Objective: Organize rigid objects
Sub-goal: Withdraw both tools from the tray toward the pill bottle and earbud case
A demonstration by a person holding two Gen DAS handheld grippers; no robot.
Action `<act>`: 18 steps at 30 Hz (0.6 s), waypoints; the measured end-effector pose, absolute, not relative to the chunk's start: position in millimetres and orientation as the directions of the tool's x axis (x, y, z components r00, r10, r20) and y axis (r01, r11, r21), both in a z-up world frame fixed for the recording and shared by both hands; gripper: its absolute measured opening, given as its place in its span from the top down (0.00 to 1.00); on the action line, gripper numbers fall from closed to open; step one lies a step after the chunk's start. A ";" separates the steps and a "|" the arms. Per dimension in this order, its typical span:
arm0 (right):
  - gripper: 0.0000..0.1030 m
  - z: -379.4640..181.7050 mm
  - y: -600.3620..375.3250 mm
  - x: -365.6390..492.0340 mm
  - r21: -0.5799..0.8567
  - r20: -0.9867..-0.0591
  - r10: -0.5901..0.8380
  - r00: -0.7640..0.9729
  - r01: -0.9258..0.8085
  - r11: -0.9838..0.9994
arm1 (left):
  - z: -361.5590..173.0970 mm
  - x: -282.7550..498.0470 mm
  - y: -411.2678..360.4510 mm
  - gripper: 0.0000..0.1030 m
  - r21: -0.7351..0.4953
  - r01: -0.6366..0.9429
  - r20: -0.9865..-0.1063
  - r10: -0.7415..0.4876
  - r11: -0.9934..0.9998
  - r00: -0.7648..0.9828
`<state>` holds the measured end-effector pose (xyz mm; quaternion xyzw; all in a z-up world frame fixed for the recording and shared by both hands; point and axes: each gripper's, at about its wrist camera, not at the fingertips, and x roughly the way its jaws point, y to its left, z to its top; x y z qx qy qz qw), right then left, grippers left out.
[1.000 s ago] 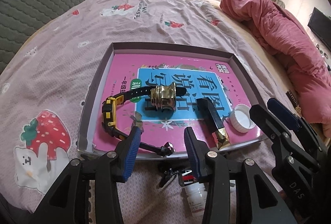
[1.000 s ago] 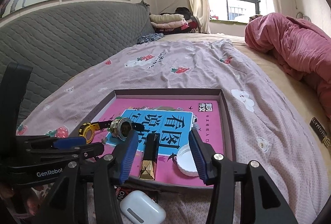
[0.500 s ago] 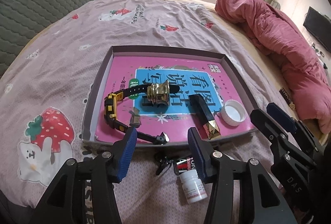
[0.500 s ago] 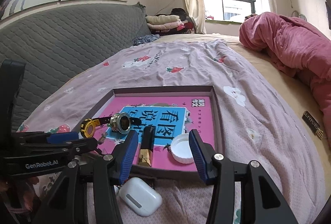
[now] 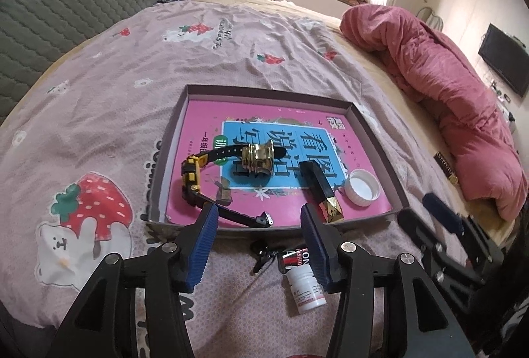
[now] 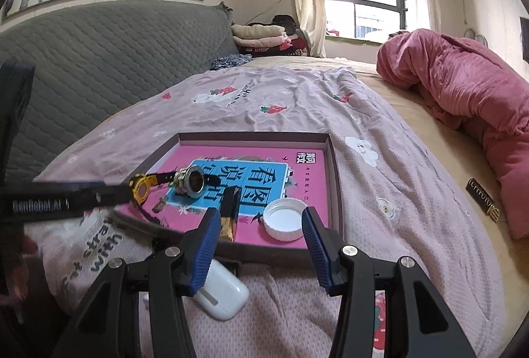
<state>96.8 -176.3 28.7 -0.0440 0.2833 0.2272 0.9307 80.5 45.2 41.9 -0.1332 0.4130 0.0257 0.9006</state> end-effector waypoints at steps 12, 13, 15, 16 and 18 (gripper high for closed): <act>0.51 29.4 -171.3 75.7 -0.010 -0.558 0.397 0.729 -0.484 0.875 | 51.1 70.4 51.4 0.45 -0.238 -0.155 -0.735 -0.074 0.959 0.674; 0.51 29.2 -171.1 73.6 -0.015 -0.558 0.396 0.729 -0.486 0.874 | 51.1 70.4 51.3 0.45 -0.237 -0.154 -0.736 -0.073 0.959 0.674; 0.51 29.3 -170.5 70.8 -0.020 -0.561 0.396 0.727 -0.490 0.872 | 52.6 68.7 51.1 0.45 -0.236 -0.152 -0.735 -0.074 0.960 0.674; 0.51 29.5 -170.5 69.6 -0.021 -0.562 0.397 0.725 -0.493 0.870 | 53.2 67.5 51.2 0.44 -0.235 -0.151 -0.735 -0.074 0.960 0.674; 0.51 29.6 -170.8 67.7 -0.026 -0.564 0.396 0.724 -0.495 0.868 | 54.6 64.9 51.0 0.45 -0.234 -0.149 -0.733 -0.074 0.961 0.676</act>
